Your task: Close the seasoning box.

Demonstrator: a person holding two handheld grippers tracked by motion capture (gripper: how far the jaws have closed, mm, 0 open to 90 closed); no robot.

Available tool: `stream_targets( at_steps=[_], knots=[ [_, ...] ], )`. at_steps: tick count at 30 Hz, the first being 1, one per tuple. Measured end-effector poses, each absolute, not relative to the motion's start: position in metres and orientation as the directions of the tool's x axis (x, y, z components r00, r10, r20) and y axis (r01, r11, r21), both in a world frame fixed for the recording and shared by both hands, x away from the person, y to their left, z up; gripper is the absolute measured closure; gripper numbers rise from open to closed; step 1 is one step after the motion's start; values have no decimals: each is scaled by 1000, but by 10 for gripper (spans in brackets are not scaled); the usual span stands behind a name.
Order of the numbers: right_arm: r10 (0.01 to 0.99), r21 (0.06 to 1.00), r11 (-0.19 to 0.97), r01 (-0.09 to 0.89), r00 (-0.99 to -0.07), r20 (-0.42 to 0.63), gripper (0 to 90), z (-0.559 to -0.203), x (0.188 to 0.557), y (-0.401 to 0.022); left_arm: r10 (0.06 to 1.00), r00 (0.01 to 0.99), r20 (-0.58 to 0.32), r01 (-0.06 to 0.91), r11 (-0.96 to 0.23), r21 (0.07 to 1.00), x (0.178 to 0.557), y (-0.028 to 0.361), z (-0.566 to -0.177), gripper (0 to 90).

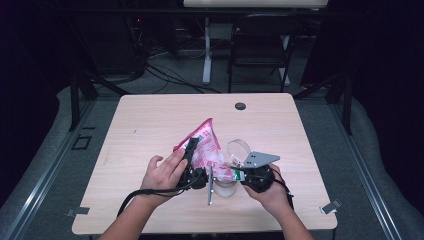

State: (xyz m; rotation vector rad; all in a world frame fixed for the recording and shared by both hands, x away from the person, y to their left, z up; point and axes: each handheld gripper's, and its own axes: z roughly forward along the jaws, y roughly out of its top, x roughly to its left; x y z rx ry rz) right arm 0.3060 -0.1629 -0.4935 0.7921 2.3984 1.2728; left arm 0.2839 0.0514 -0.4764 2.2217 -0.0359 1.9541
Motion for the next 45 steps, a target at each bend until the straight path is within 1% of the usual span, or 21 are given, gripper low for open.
stream_targets(
  at_steps=[11, 18, 27, 36, 45],
  knots=[
    [600, 829, 453, 328, -800, -12, 900, -494, 307, -163, 97, 130, 987, -145, -983, 116, 283, 51, -476, 666],
    [604, 835, 451, 315, -797, -25, 900, -492, 305, -163, 113, 144, 983, -135, -982, 133, 283, 52, -475, 669],
    [614, 835, 448, 321, -789, -26, 900, -493, 305, -164, 106, 149, 983, -135, -983, 126, 284, 49, -479, 671],
    [613, 817, 472, 332, -789, -33, 900, -495, 307, -166, 120, 178, 977, -126, -982, 143, 285, 48, -489, 672],
    [603, 808, 493, 323, -796, -49, 900, -497, 306, -162, 120, 181, 976, -126, -982, 144, 284, 53, -492, 673]
  ],
)
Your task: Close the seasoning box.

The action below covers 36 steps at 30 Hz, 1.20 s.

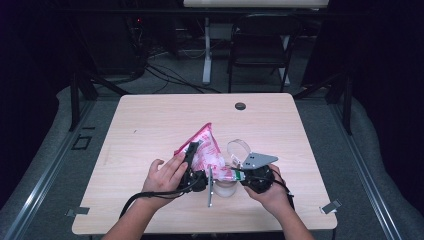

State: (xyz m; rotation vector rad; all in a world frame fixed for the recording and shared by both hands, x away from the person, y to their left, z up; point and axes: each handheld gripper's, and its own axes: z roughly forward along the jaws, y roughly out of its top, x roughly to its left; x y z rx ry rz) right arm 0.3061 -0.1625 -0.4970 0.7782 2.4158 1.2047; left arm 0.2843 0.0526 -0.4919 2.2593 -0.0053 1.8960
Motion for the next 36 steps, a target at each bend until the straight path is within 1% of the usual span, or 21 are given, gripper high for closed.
stream_targets(
  at_steps=[8, 13, 36],
  knots=[
    [602, 813, 482, 328, -798, -36, 900, -497, 306, -163, 121, 184, 976, -126, -981, 145, 284, 51, -490, 676],
    [593, 818, 475, 323, -805, -27, 900, -496, 306, -163, 107, 175, 979, -126, -984, 130, 286, 50, -488, 685],
    [577, 848, 445, 288, -816, -26, 900, -490, 303, -166, 130, 156, 979, -124, -981, 150, 290, 49, -477, 694]
  ],
)
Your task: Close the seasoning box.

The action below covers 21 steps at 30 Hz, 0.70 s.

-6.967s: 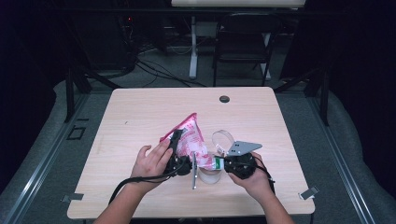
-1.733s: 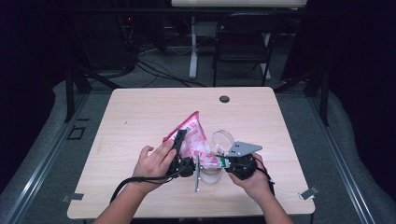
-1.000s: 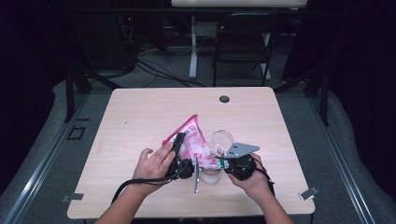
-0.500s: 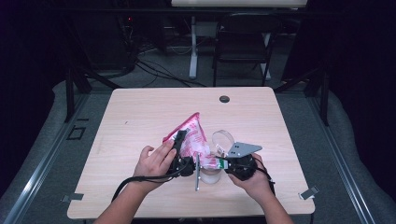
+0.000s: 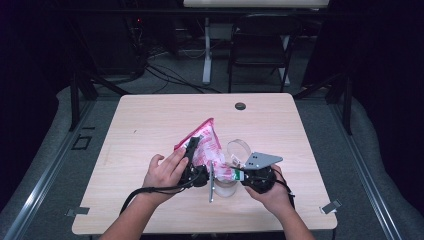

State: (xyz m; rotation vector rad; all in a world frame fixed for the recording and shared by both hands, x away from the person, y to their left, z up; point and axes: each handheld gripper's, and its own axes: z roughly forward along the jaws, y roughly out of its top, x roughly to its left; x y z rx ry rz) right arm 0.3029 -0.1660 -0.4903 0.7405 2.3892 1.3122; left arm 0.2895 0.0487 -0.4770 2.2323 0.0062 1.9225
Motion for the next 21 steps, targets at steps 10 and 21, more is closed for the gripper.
stream_targets(
  at_steps=[10, 21],
  knots=[
    [551, 849, 454, 272, -834, -28, 900, -489, 301, -166, 131, 149, 980, -120, -982, 149, 291, 49, -475, 696],
    [534, 849, 458, 263, -845, -27, 900, -488, 301, -166, 127, 147, 981, -126, -981, 146, 292, 49, -473, 698]
  ],
)
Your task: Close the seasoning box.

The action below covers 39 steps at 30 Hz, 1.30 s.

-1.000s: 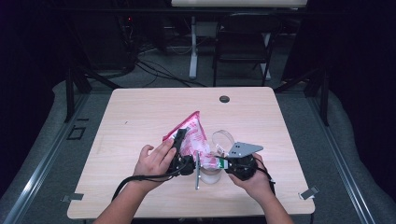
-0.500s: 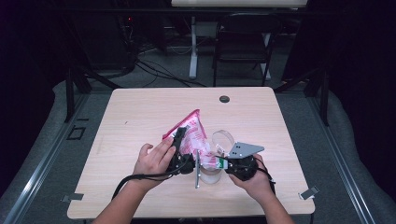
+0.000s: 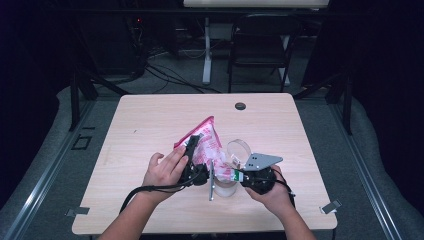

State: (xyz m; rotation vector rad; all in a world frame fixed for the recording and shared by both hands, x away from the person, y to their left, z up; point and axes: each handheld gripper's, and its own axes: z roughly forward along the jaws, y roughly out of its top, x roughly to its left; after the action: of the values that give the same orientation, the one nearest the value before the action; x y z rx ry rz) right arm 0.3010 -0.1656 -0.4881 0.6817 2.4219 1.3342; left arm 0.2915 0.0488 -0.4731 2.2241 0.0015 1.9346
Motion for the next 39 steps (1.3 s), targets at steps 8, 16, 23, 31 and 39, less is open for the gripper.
stream_targets(
  at_steps=[8, 16, 23, 31, 39],
  knots=[
    [524, 846, 464, 262, -851, -24, 900, -488, 301, -165, 127, 149, 981, -127, -981, 147, 292, 49, -473, 698],
    [515, 846, 465, 261, -857, -19, 900, -488, 301, -165, 123, 140, 983, -133, -981, 142, 291, 49, -472, 699],
    [518, 846, 465, 261, -855, -21, 900, -488, 301, -165, 122, 136, 983, -138, -980, 141, 291, 48, -471, 699],
    [520, 846, 465, 262, -854, -21, 900, -488, 301, -165, 123, 132, 984, -138, -980, 141, 290, 48, -470, 699],
    [522, 846, 465, 262, -853, -22, 900, -488, 301, -165, 123, 132, 984, -138, -980, 141, 290, 48, -469, 699]
  ],
)
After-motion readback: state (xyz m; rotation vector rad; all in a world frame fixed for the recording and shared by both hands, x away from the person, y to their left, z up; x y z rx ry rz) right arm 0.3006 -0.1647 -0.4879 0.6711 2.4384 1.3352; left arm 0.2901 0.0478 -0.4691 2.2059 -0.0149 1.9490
